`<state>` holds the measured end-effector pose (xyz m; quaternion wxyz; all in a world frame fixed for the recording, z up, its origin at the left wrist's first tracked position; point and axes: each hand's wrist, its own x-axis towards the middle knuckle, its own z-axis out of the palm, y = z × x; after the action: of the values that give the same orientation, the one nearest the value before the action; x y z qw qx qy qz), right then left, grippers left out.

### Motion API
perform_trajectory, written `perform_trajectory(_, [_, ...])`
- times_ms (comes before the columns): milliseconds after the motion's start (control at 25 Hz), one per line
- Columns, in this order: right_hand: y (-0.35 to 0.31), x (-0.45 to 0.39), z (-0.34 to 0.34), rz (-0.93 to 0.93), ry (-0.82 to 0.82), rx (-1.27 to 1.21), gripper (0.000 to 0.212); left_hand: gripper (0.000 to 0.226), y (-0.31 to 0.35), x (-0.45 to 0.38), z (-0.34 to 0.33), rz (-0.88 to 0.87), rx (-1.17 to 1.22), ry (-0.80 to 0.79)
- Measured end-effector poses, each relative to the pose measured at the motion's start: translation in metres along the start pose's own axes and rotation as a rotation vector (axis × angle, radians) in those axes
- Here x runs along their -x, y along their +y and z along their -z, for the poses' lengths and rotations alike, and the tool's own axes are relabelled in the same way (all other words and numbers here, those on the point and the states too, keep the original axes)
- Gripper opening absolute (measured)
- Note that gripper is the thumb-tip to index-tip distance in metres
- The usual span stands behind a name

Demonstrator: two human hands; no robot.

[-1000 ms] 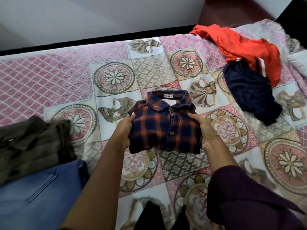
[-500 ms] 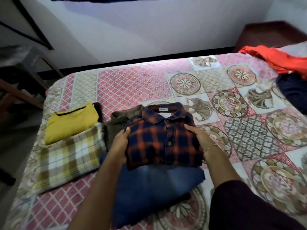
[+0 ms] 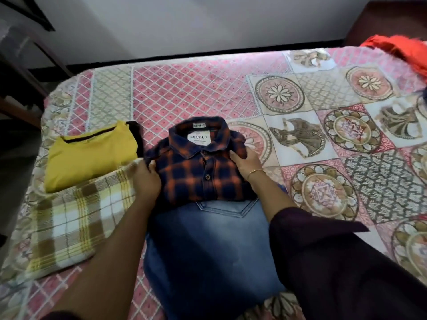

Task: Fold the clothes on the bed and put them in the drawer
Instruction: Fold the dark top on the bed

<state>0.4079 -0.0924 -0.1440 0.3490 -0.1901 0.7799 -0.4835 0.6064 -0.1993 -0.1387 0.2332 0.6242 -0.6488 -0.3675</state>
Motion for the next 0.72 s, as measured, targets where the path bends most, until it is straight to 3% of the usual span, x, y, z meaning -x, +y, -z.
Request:
perform_trajectory(240, [0.025,-0.019,-0.016,0.007,0.069,0.226,0.039,0.033,-0.027,-0.009,-0.03,-0.022,-0.23,-0.015])
perform_trajectory(360, [0.023,-0.02,-0.014,-0.048,0.077,0.269,0.047,0.032,-0.016,-0.003,-0.024,-0.028,-0.367,0.058])
perform_trajectory(480, [0.02,-0.01,0.0,-0.146,0.128,0.209,0.056,0.035,-0.003,0.005,-0.012,-0.27,-0.435,0.244])
perform_trajectory(560, [0.023,0.003,0.016,-0.174,0.174,0.213,0.048,0.035,0.017,0.015,-0.016,-0.459,-0.405,0.277])
perform_trajectory(720, [0.022,0.029,0.068,-0.137,0.176,0.214,0.035,0.034,0.093,0.07,-0.067,-0.684,-0.33,0.039])
